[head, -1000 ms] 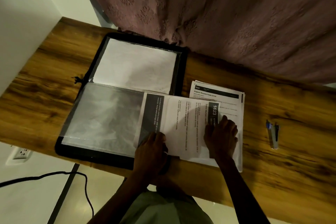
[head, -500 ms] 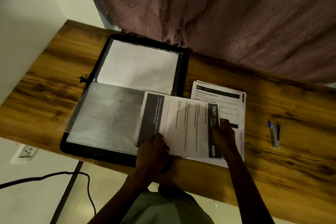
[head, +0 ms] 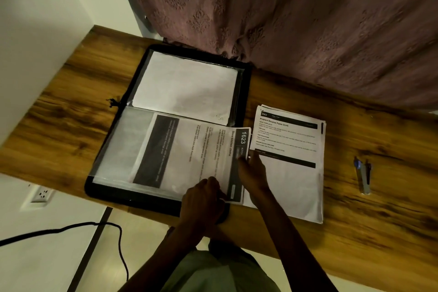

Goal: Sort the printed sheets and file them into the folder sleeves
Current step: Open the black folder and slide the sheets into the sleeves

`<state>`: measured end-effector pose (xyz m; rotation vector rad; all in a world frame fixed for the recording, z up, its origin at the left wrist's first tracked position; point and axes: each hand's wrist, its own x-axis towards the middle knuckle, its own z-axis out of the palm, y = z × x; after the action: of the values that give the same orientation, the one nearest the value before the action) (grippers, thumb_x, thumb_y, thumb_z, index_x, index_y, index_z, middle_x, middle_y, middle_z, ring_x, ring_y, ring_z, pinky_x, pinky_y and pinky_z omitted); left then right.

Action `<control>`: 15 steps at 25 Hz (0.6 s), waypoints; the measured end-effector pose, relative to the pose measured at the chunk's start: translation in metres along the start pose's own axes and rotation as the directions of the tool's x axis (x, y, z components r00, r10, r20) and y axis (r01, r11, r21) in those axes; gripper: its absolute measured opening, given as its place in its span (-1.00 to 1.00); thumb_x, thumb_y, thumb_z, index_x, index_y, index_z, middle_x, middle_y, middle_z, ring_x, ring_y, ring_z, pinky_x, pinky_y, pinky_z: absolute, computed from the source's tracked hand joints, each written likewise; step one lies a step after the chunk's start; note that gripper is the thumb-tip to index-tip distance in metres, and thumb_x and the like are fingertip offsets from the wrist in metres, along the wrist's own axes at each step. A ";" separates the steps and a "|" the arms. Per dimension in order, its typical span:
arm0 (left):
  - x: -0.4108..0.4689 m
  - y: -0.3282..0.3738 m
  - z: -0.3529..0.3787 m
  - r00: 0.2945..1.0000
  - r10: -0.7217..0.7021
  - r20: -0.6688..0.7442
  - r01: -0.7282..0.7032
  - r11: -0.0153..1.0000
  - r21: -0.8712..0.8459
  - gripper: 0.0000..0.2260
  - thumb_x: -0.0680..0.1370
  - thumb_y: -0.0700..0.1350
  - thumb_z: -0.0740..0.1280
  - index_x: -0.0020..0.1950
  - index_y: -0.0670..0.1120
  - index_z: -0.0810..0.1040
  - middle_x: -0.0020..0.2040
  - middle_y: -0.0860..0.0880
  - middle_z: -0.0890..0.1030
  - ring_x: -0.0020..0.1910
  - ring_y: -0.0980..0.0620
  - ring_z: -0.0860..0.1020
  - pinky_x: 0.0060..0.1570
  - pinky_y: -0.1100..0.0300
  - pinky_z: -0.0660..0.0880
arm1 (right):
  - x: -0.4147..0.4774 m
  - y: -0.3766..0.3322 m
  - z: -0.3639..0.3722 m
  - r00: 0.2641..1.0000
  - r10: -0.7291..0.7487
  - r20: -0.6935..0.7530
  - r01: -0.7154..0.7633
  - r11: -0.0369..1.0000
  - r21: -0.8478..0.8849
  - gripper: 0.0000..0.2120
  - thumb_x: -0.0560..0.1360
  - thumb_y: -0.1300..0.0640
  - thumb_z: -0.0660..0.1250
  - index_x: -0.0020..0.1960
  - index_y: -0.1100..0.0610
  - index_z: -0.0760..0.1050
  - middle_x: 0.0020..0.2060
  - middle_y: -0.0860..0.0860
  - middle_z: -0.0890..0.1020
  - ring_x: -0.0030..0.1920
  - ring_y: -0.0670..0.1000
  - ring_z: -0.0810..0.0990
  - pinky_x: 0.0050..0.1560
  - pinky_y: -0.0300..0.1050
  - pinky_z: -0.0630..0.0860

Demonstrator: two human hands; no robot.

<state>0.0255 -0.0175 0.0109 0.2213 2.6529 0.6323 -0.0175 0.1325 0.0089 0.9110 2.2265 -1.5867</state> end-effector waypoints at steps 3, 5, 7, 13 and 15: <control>-0.002 -0.002 0.000 1.000 -0.010 -0.017 0.009 1.000 -0.021 -0.80 0.58 0.05 0.32 0.14 0.01 0.45 0.06 0.06 0.59 -0.04 0.10 0.59 -0.10 0.30 0.43 | 0.001 0.007 -0.007 0.992 -0.050 -0.115 0.026 0.978 -0.206 -0.78 0.62 0.07 0.24 0.23 0.11 0.47 -0.03 -0.05 0.58 -0.14 -0.14 0.54 -0.26 -0.33 0.38; -0.002 -0.003 0.000 1.000 -0.005 -0.029 0.004 0.999 -0.037 -0.80 0.58 0.05 0.33 0.13 0.01 0.45 0.05 0.07 0.59 -0.05 0.11 0.59 -0.11 0.31 0.43 | -0.001 0.012 -0.008 0.981 -0.124 -0.148 0.070 0.942 -0.329 -0.84 0.61 0.12 0.25 0.14 0.13 0.52 -0.04 -0.02 0.64 -0.11 -0.10 0.57 -0.25 -0.35 0.36; -0.003 -0.005 -0.002 0.999 0.012 -0.043 -0.014 0.999 -0.041 -0.80 0.57 0.04 0.34 0.12 0.00 0.46 0.02 0.06 0.60 -0.09 0.12 0.58 -0.10 0.29 0.49 | -0.003 0.010 -0.001 0.974 -0.168 -0.150 0.108 0.933 -0.344 -0.87 0.60 0.14 0.28 0.11 0.12 0.55 -0.04 -0.02 0.65 -0.14 -0.14 0.54 -0.24 -0.41 0.33; -0.006 -0.008 -0.005 0.986 0.099 -0.136 -0.111 0.990 -0.084 -0.85 0.54 -0.01 0.38 0.02 -0.05 0.50 -0.14 0.04 0.60 -0.25 0.12 0.54 -0.20 0.25 0.52 | 0.000 -0.007 0.028 0.990 -0.141 -0.013 0.136 0.968 -0.211 -0.91 0.55 0.14 0.37 0.05 0.05 0.57 -0.10 -0.12 0.61 -0.17 -0.20 0.56 -0.23 -0.45 0.43; -0.004 -0.011 -0.003 0.982 0.115 -0.152 -0.131 0.987 -0.098 -0.86 0.53 -0.03 0.39 0.00 -0.05 0.52 -0.17 0.04 0.60 -0.26 0.11 0.55 -0.23 0.26 0.50 | 0.002 -0.008 0.034 0.994 -0.106 0.040 0.111 0.983 -0.144 -0.93 0.55 0.15 0.38 0.00 0.02 0.56 -0.10 -0.12 0.62 -0.10 -0.12 0.63 -0.20 -0.36 0.55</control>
<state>0.0275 -0.0296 0.0101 0.3220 2.7503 0.8599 -0.0289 0.1005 0.0013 0.7299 2.3698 -1.4482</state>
